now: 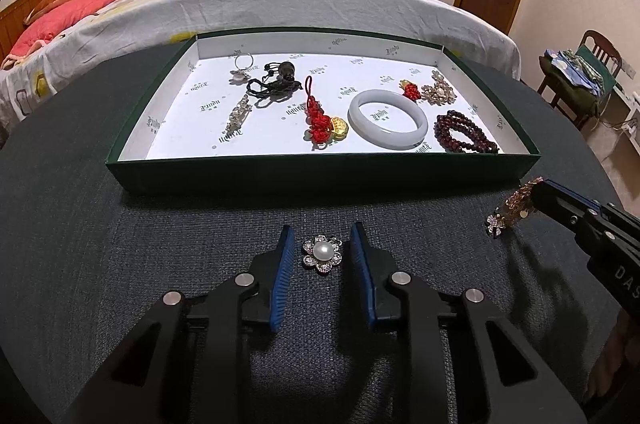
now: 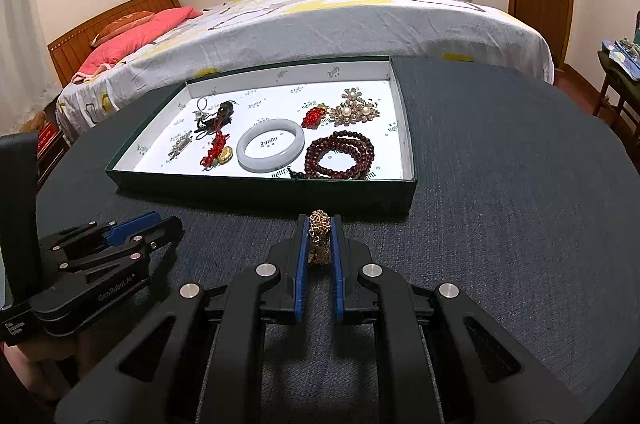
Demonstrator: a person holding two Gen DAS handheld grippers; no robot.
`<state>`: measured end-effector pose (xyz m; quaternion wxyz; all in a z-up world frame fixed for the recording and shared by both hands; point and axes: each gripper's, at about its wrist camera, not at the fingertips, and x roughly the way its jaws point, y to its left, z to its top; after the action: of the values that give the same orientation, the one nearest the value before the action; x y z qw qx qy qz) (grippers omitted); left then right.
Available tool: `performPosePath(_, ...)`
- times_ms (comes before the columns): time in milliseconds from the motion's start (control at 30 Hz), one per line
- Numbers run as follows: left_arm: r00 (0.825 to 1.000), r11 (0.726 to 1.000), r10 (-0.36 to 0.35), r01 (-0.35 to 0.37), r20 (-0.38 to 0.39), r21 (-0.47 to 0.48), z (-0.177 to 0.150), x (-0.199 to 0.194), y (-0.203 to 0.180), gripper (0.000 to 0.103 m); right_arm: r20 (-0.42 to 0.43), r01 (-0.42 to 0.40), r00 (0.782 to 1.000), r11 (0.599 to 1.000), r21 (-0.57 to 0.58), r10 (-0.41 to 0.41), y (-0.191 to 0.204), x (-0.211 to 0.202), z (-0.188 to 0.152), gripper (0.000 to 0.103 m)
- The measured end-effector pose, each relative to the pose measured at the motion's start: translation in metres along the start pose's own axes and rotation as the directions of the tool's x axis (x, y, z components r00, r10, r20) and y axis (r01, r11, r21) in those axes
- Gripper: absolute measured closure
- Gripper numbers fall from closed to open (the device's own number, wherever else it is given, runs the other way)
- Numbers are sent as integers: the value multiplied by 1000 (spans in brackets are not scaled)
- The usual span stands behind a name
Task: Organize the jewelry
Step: 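Close the left tool on the small pearl flower brooch and lift it, then carry the gold chain brooch with the right tool while the left carries the pearl brooch into the box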
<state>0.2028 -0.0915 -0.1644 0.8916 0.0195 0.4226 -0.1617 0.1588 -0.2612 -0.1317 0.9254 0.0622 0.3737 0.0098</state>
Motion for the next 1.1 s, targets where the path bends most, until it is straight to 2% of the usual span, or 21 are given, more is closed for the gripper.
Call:
performPosePath(300,1000,1000,-7,7,-2,10,-1,0,-2,74,-1,-1,1000,1000,1,1,0,0,0,92)
performPosePath(367,1000,1000,-12,12,-2,8,-1,0,-2,81,-1,-1,1000,1000,1,1,0,0,0,92)
performPosePath(500,1000,1000,-20,20,-2,1,0,0,-1,86,-2,-1,1000,1000,1,1,1,0,-1,92)
performPosePath(1100,999,999,-37,37,7,-5,-1,-5,2,86,-3,-3,1000,1000,-1,3,3,2,-3,92)
